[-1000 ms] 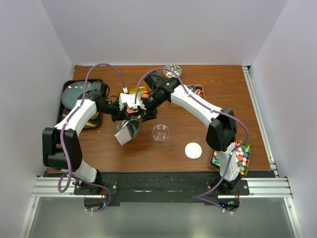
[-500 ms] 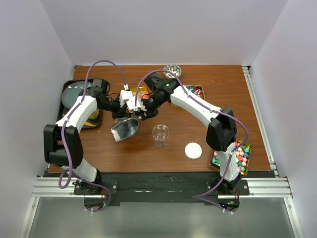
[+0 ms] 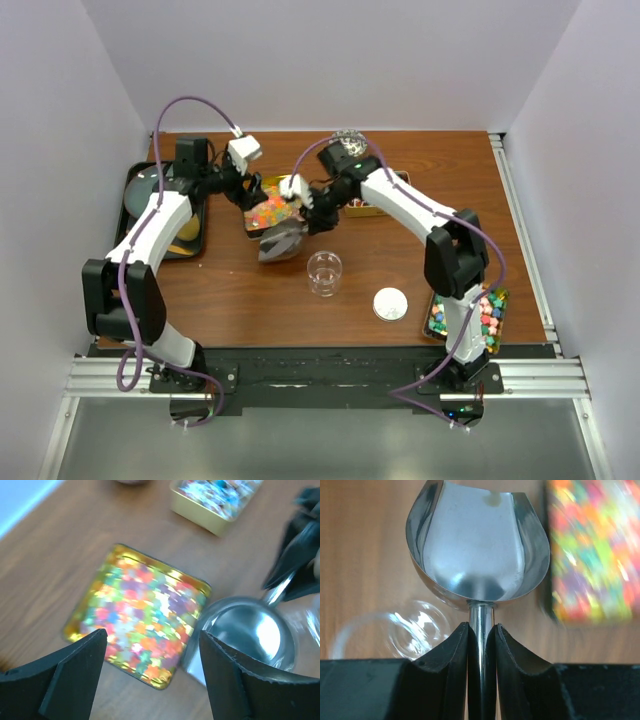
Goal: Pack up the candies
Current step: Pick up the spatula from the center of the board.
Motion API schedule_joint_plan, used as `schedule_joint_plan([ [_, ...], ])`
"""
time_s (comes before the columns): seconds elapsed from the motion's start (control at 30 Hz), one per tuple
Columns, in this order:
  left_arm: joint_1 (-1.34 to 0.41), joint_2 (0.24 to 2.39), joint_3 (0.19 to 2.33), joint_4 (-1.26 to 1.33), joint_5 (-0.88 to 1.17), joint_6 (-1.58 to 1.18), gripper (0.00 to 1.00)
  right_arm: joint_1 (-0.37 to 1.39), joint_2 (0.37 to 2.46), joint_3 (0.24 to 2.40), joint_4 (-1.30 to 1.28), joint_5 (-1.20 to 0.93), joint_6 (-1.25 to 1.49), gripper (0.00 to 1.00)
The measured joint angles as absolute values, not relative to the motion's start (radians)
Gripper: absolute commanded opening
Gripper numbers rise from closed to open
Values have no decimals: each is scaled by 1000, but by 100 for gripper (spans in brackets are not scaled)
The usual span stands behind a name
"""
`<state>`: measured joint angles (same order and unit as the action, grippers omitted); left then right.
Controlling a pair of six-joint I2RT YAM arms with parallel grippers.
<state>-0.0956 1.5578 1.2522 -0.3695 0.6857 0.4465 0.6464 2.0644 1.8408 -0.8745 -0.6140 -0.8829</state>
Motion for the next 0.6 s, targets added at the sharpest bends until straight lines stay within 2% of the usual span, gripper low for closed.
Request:
schedule_joint_plan([
  [0.13,-93,1574,1267,-254,565,294,77,520,2014,1805,-838,-625,-771,0],
  [0.27,-92,1620,1294,-224,536,216,77,465,1953,1776,-782,-611,-704,0],
  [0.43,-92,1648,1294,-241,617,165,80,482,1915,1773,-743,-624,-630,0],
  [0.47,-92,1650,1294,-248,643,155,87,487,1910,1773,-741,-624,-620,0],
  [0.6,-90,1658,1275,-255,748,91,87,498,1869,1756,-734,-623,-607,0],
])
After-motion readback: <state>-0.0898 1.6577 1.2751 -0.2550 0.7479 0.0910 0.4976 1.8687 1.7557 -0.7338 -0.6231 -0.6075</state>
